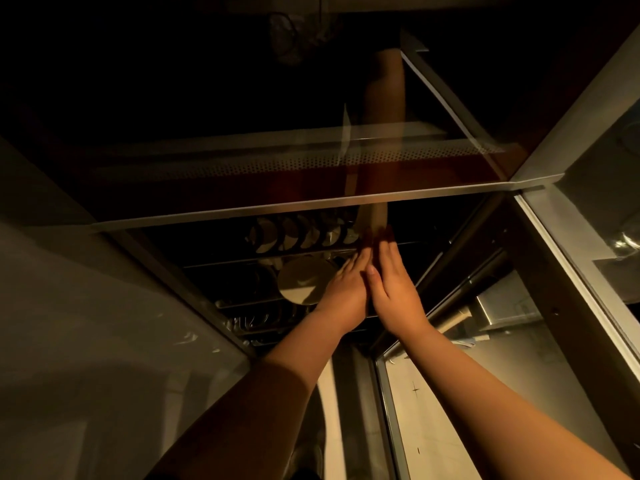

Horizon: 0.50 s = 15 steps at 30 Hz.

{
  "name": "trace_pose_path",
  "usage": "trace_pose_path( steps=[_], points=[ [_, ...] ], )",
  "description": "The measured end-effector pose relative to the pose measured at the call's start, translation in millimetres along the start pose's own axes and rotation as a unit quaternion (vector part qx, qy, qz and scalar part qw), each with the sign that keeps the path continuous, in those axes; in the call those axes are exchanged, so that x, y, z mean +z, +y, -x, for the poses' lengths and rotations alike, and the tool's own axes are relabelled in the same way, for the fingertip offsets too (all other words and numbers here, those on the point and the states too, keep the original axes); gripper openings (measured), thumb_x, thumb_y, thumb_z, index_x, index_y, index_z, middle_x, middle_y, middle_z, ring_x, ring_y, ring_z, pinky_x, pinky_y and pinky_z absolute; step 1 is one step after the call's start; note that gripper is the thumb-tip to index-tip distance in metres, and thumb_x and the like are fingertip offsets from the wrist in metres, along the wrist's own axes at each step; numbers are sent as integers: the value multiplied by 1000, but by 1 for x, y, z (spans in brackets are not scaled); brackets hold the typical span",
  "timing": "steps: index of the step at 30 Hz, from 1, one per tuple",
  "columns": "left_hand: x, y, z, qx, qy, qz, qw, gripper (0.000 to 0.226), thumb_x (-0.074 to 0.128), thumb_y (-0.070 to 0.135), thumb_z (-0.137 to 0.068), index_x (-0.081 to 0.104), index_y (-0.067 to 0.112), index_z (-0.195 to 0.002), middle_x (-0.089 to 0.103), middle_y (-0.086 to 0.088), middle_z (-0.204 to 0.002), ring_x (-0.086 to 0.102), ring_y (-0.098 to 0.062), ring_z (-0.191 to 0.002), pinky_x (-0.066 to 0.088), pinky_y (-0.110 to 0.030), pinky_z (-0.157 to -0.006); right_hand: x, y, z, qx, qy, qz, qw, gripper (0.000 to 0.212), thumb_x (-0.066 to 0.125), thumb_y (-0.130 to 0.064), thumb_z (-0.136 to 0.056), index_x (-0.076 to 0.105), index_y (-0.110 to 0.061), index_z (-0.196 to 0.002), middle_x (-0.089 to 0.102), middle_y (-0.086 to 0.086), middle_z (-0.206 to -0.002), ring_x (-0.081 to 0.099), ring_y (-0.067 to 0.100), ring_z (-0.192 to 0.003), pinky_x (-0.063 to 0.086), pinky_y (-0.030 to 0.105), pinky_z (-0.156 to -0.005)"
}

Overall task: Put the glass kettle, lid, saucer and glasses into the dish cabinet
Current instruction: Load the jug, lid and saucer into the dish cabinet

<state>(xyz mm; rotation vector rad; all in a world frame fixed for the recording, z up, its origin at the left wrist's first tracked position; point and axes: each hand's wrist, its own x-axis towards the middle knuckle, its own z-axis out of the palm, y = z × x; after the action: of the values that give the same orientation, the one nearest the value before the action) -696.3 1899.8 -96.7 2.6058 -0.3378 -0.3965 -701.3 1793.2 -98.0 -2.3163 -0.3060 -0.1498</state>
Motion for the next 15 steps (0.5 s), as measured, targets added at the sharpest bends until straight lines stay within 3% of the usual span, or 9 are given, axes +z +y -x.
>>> trace_pose_path(
  steps=[2, 5, 8, 12, 15],
  points=[
    [-2, 1, -3, -1, -3, 8, 1000, 79, 49, 13, -94, -7, 17, -151, -6, -2, -159, -3, -16, -145, 5, -34, -119, 1, -2, -3, -6, 17, -17, 1000, 47, 37, -30, -100, 28, -16, -144, 35, 1, -144, 38, 7, -125, 26, 3, -94],
    [-1, -2, -7, 6, 11, 6, 1000, 79, 50, 10, -93, -4, 17, -151, -2, -2, -159, -1, -17, -145, 3, -31, -119, 5, -2, -5, 7, 39, -38, 998, 43, 39, -26, -100, 32, -16, -142, 39, -4, -137, 38, -4, -116, 23, -5, -87],
    [6, -12, -5, 41, 50, -22, 998, 80, 48, 4, -93, -5, 19, -150, -2, -3, -159, 0, -19, -146, 1, -30, -117, 13, 5, 3, 47, 43, -57, 996, 51, 36, -31, -101, 22, -19, -148, 26, -11, -148, 23, -2, -134, 17, 0, -100],
    [29, -41, 8, 43, 96, -28, 994, 74, 37, 14, -99, -20, 23, -145, -18, 4, -155, -10, -12, -144, -11, -23, -109, 34, 24, 26, 94, 39, -54, 993, 60, 39, -29, -100, 9, -23, -151, 12, -9, -156, 11, -5, -135, 7, -7, -96],
    [52, -72, 22, 35, 108, -34, 993, 73, 34, 25, -100, -27, 27, -139, -31, 9, -148, -22, -6, -139, -15, -22, -107, 54, 38, 44, 118, 20, -48, 992, 62, 40, -31, -99, 7, -26, -151, 11, -10, -157, 10, -8, -133, 10, -1, -98]
  ],
)
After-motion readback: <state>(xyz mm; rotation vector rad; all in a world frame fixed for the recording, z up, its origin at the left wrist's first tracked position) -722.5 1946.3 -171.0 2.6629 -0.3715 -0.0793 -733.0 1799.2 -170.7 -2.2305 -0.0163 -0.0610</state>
